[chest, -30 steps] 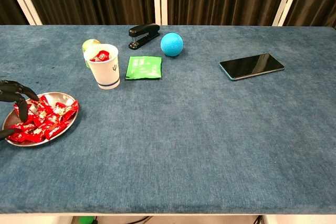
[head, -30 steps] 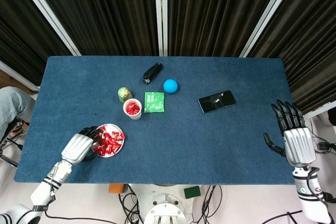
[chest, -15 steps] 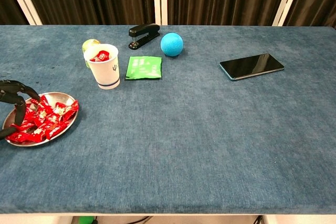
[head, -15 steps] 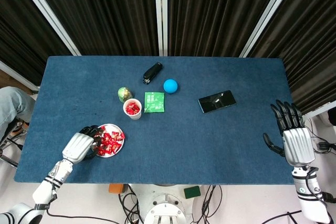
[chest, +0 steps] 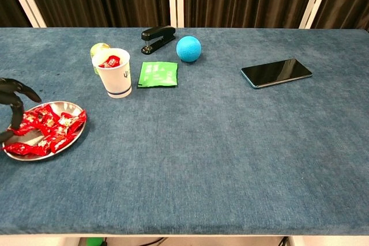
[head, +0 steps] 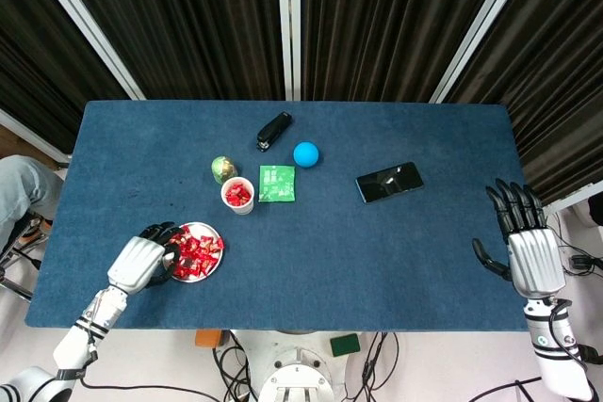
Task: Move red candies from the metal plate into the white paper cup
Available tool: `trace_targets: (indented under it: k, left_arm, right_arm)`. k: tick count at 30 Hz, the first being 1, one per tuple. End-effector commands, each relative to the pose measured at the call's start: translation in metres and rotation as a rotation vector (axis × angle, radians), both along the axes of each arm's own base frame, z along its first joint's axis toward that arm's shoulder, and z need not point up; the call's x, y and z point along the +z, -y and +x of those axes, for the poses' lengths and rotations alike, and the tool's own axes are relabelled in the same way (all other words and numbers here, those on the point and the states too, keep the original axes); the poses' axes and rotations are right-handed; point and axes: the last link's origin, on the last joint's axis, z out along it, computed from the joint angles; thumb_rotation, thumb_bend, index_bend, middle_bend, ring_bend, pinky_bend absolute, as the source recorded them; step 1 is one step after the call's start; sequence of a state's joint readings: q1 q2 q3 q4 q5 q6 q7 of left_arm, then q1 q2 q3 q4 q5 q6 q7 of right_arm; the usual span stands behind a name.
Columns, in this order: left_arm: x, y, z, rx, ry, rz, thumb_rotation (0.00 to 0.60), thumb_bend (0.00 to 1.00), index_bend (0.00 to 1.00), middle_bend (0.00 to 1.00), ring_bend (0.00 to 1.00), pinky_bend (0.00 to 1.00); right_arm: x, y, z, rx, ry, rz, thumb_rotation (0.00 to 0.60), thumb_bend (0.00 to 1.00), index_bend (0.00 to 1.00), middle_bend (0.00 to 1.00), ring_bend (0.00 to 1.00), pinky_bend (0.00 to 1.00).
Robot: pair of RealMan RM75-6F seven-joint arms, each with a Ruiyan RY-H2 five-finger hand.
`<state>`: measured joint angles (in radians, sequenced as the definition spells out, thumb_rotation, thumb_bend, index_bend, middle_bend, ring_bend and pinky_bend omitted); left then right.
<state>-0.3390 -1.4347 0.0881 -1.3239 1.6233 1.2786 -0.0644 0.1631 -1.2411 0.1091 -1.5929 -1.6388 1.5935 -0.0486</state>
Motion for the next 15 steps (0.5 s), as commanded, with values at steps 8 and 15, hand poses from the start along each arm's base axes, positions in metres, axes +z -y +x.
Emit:
trace_targets:
  k: [8, 15]
  left_arm:
    - [0.043, -0.034, 0.033, -0.071, 0.075, 0.116, 0.6, 0.4, 0.63, 0.24, 0.12, 0.21]
    - [0.039, -0.078, 0.075, -0.125, 0.151, 0.11, 0.6, 0.4, 0.64, 0.24, 0.12, 0.21]
  right_arm:
    - [0.002, -0.001, 0.0, 0.005, 0.01, -0.007, 0.6, 0.32, 0.0, 0.0, 0.0, 0.0]
    - [0.005, -0.003, -0.001, 0.004, 0.013, -0.015, 0.6, 0.32, 0.0, 0.0, 0.0, 0.0]
